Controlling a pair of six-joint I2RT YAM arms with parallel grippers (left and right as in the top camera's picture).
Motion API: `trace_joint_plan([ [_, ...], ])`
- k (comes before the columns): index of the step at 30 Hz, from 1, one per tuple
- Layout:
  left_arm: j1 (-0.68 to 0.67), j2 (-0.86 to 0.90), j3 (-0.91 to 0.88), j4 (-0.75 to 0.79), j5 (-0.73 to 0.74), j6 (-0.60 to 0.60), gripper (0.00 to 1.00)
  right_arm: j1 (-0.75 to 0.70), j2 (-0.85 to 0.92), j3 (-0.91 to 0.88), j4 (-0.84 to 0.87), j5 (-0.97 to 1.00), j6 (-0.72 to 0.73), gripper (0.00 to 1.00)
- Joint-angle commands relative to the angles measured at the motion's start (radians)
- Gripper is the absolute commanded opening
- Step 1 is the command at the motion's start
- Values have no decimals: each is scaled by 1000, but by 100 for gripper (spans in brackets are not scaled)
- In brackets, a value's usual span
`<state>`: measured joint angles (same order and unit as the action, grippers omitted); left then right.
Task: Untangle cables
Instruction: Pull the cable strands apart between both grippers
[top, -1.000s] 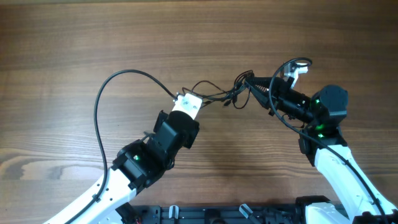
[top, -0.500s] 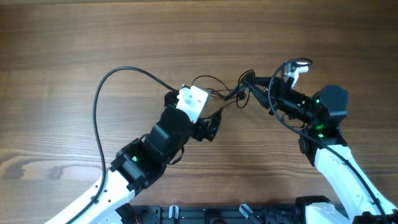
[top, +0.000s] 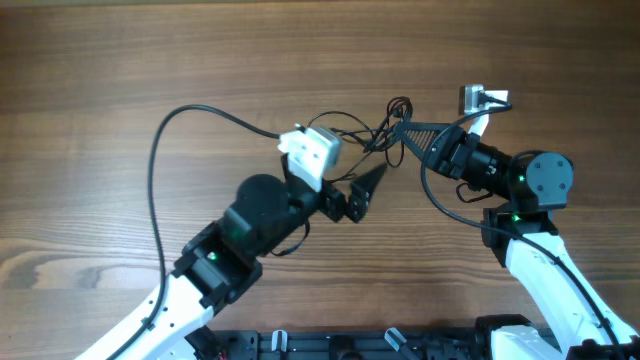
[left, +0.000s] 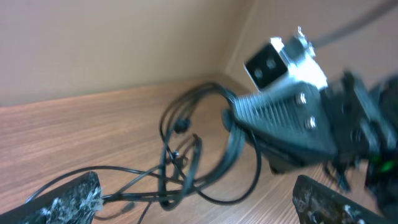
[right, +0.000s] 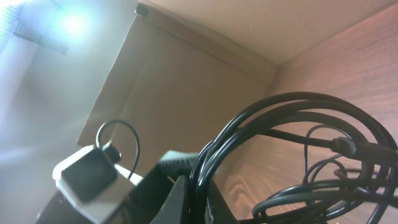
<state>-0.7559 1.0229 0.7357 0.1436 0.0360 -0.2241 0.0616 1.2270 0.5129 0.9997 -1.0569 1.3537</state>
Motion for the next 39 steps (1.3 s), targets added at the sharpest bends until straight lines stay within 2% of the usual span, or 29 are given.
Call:
trace_joint_plan([
  [1, 72, -39, 5, 10, 60, -126, 100, -4, 0, 10, 58, -43, -105, 4],
  [6, 147, -8, 5, -5, 323, -125, 88, -4, 0, 10, 280, -151, -125, 4],
  [9, 150, 32, 5, 4, 424, -125, 88, -4, 0, 10, 366, -188, -122, 4],
  [13, 150, 69, 5, 44, 552, -124, 90, -4, 0, 10, 361, -187, -122, 4],
  [16, 150, 71, 5, 68, 566, -120, 89, -4, 0, 10, 361, -192, -122, 4],
  [19, 150, 72, 5, 69, 566, -73, 83, -4, 0, 10, 363, -198, -123, 4],
  [22, 150, 72, 5, 86, 563, -68, 83, -4, 0, 10, 365, -202, -123, 4],
  [23, 154, 72, 5, 98, 553, -68, 81, -4, 0, 10, 370, -206, -123, 4],
  [24, 162, 71, 5, 108, 545, -72, 77, -4, 0, 10, 376, -210, -123, 4],
  [29, 246, 71, 5, 129, 548, -180, 74, -4, 0, 10, 445, -243, -120, 4],
  [30, 249, 74, 4, 124, 564, -180, 70, -4, 0, 10, 459, -248, -119, 4],
  [39, 190, 143, 4, 145, 631, -176, 67, -4, 0, 10, 462, -250, -120, 4],
])
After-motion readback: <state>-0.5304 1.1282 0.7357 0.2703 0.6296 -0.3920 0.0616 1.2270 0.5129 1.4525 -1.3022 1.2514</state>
